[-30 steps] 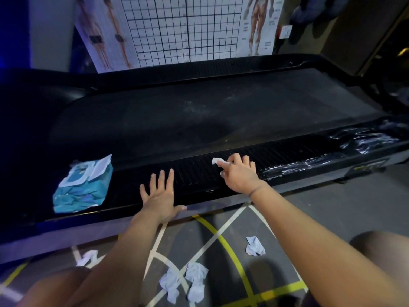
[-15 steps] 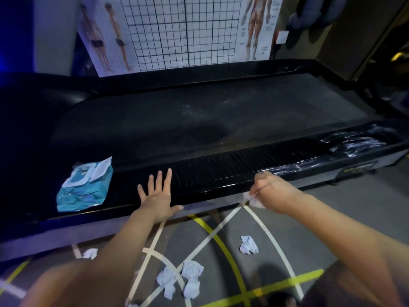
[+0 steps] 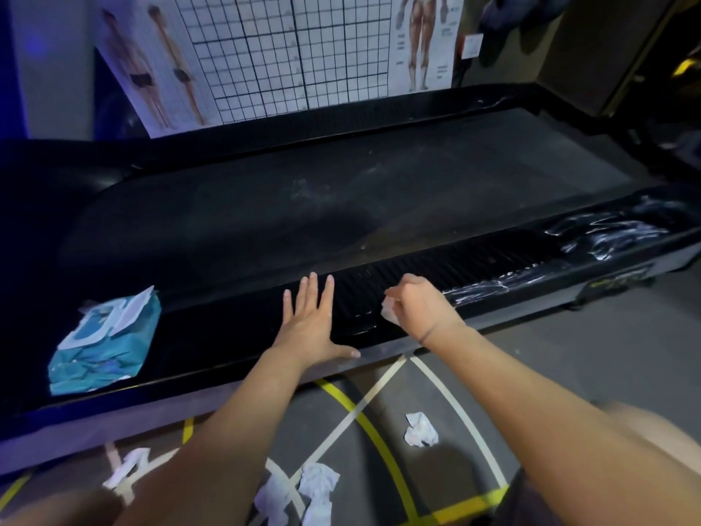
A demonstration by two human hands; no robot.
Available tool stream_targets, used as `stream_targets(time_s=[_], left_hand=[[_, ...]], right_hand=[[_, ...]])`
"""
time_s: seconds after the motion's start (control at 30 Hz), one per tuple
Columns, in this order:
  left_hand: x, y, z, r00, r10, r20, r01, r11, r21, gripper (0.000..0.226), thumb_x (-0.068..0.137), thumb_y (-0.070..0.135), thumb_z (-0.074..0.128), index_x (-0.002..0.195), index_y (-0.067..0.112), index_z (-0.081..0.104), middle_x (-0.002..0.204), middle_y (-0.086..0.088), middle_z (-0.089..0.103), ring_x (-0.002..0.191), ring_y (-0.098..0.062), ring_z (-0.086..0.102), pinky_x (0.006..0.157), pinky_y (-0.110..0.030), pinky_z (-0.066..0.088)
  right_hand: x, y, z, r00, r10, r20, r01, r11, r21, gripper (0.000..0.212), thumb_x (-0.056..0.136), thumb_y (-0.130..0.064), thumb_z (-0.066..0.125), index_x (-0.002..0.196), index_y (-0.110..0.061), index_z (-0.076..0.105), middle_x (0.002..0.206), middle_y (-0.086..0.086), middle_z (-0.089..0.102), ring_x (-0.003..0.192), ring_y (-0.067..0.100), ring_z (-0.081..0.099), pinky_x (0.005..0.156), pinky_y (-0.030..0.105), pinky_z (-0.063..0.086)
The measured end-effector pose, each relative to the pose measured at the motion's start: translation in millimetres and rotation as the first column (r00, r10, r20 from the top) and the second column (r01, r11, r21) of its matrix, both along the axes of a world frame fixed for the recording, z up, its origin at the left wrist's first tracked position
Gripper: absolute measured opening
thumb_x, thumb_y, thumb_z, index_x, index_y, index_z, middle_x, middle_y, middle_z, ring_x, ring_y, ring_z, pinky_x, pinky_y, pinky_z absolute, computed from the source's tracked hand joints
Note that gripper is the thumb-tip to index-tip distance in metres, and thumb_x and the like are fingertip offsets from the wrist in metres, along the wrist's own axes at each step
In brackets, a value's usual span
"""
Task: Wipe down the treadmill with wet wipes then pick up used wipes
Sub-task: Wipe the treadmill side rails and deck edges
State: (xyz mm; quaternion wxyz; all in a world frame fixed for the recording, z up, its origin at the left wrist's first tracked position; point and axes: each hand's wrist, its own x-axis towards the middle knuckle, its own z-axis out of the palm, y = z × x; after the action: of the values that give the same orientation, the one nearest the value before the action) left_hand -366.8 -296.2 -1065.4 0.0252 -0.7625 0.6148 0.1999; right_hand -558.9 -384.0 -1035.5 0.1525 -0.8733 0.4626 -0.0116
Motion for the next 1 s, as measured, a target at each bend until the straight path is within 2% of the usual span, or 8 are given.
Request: stream_targets(time_s=[0.07,0.17,0.37,0.47,0.53,0.6,0.9,1.0], left_hand=[[-3.6,-9.1,-6.0,0.999,0.038,0.021,-0.039,0.997,0.063,0.152,0.068,0.075,0.079,0.158,0.017,-0.029,0.165,-0.014,-0.035,0.152,-0.028,-0.033,0.123,-0.054,-0.019],[-8.1,-11.0,-16.8,0.99,0.067,0.122,-0.078,0.993,0.087,0.157,0.061,0.079,0.08,0.16,0.014,-0.024,0.168,-0.013,-0.026,0.156,-0.028,-0.025,0.126,-0.054,-0.013],[-8.9,-11.9,-19.4,0.988,0.102,0.119,-0.11,0.992,0.063,0.157,0.061,0.076,0.083,0.161,0.014,-0.021,0.17,-0.009,-0.023,0.156,-0.025,-0.024,0.127,-0.053,-0.01],[-10.0,-12.1,-20.1,0.984,0.103,0.144,-0.113,0.992,0.064,0.156,0.062,0.078,0.081,0.161,0.015,-0.021,0.17,-0.007,-0.025,0.156,-0.024,-0.025,0.126,-0.052,-0.011],[-9.7,-12.8,-20.7,0.982,0.106,0.156,-0.116,0.991,0.059,0.155,0.062,0.078,0.08,0.161,0.015,-0.021,0.169,-0.007,-0.025,0.156,-0.024,-0.025,0.126,-0.052,-0.011],[-9.8,-12.5,-20.6,0.982,0.106,0.158,-0.117,0.991,0.058,0.155,0.063,0.078,0.08,0.161,0.015,-0.021,0.17,-0.007,-0.025,0.156,-0.024,-0.025,0.126,-0.053,-0.01],[-12.3,-10.8,-17.3,0.98,0.108,0.164,-0.117,0.992,0.05,0.155,0.06,0.079,0.08,0.162,0.015,-0.018,0.17,-0.009,-0.022,0.157,-0.026,-0.021,0.127,-0.054,-0.006],[-13.6,-11.4,-15.2,0.981,0.112,0.157,-0.123,0.991,0.057,0.156,0.06,0.078,0.082,0.162,0.015,-0.017,0.17,-0.009,-0.022,0.157,-0.026,-0.021,0.127,-0.054,-0.006]], right_hand=[[6.6,-4.0,-9.1,0.998,0.06,0.001,-0.06,0.998,-0.023,0.039,0.099,-0.008,0.049,0.135,-0.009,0.062,0.127,0.011,0.056,0.121,0.028,0.051,0.099,0.035,0.047],[18.1,-14.1,-18.4,0.995,0.082,0.048,-0.079,0.995,-0.057,0.033,0.099,-0.011,0.05,0.129,-0.01,0.063,0.124,0.006,0.057,0.118,0.024,0.048,0.09,0.032,0.046],[43.9,-45.0,-39.8,0.976,-0.061,0.21,0.054,0.998,0.037,0.027,0.098,-0.021,0.049,0.12,-0.032,0.059,0.097,-0.001,0.06,0.096,0.023,0.057,0.07,0.028,0.037],[61.0,-53.7,-48.5,0.983,-0.051,0.174,0.028,0.991,0.131,0.039,0.098,-0.015,0.046,0.133,-0.033,0.051,0.115,-0.001,0.06,0.119,0.025,0.055,0.085,0.033,0.046],[71.6,-56.2,-52.7,0.989,-0.024,0.144,0.002,0.988,0.151,0.046,0.101,-0.006,0.042,0.143,-0.026,0.045,0.136,-0.002,0.06,0.146,0.021,0.035,0.112,0.034,0.036],[76.7,-56.5,-55.7,0.992,-0.039,0.117,0.021,0.989,0.148,0.04,0.105,-0.01,0.04,0.143,-0.023,0.045,0.148,0.002,0.052,0.153,0.022,0.022,0.118,0.037,0.03],[35.1,-25.6,-34.8,0.997,-0.032,-0.075,0.04,0.994,0.097,0.026,0.107,-0.03,0.043,0.126,-0.021,0.06,0.133,0.005,0.056,0.149,0.029,0.031,0.088,0.04,0.046],[12.9,-11.8,-22.5,0.993,0.001,-0.119,0.011,0.995,0.099,0.025,0.104,-0.031,0.046,0.123,-0.023,0.06,0.105,0.005,0.059,0.125,0.028,0.051,0.075,0.035,0.042]])
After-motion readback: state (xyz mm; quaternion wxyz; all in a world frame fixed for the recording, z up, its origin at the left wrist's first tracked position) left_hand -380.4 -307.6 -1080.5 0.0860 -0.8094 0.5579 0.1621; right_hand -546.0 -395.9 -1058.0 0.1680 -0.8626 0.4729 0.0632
